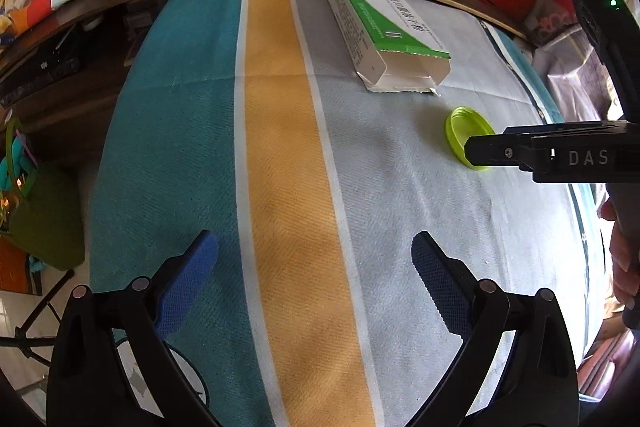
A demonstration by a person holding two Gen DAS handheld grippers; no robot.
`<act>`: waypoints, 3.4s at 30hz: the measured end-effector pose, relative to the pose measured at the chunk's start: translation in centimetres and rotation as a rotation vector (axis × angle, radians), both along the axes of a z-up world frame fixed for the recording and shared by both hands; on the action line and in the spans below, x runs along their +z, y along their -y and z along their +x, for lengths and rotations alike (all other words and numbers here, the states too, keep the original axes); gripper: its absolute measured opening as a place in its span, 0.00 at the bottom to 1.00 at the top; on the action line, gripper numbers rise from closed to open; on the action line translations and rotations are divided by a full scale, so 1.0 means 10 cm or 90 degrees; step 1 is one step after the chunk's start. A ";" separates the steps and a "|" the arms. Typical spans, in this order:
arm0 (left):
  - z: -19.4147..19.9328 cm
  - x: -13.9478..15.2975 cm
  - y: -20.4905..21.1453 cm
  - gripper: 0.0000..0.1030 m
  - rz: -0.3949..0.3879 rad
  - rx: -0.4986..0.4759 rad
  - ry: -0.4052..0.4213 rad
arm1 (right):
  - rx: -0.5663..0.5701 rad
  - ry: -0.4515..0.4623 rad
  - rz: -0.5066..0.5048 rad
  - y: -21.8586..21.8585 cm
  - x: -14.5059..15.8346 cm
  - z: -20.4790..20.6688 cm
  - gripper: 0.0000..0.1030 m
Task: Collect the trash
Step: 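Move both tools back over the table toward the medicine box and green lid, then grasp the green-and-white medicine box with the left gripper while the right gripper grasps the lime-green lid, then carry the box and lid over the teal bin and release both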
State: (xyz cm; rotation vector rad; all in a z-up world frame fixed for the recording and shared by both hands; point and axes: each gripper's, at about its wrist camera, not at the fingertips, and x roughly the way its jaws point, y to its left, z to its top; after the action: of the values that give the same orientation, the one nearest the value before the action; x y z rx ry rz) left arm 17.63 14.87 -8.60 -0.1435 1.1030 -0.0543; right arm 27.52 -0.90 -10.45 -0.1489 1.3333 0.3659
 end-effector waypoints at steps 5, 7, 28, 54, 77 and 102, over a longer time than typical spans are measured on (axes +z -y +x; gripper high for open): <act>0.05 -0.01 -0.01 0.95 0.004 -0.002 0.005 | 0.007 0.020 -0.021 -0.04 -0.03 0.01 0.52; 0.07 -0.01 -0.01 0.95 0.006 -0.002 0.005 | 0.019 0.038 -0.042 -0.08 -0.02 -0.01 0.51; 1.21 0.26 0.75 0.95 0.001 -0.016 0.012 | -0.041 0.046 -0.034 0.76 0.28 0.32 0.52; 1.05 0.27 1.13 0.72 0.048 -0.055 0.005 | -0.082 0.041 0.046 1.51 0.36 -0.02 0.52; -0.53 0.76 2.87 0.71 0.015 -0.301 0.053 | -0.290 0.101 0.083 3.66 0.81 -1.90 0.51; -1.04 0.30 5.31 0.77 0.035 -0.566 -0.016 | -0.447 0.099 0.113 5.25 0.56 -2.63 0.52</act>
State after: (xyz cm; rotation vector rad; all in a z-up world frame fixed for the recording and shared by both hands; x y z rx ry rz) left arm 7.23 -38.27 -5.64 0.4063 1.1200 -0.8160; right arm 1.24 -53.36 -4.82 0.4259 1.1115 -0.1240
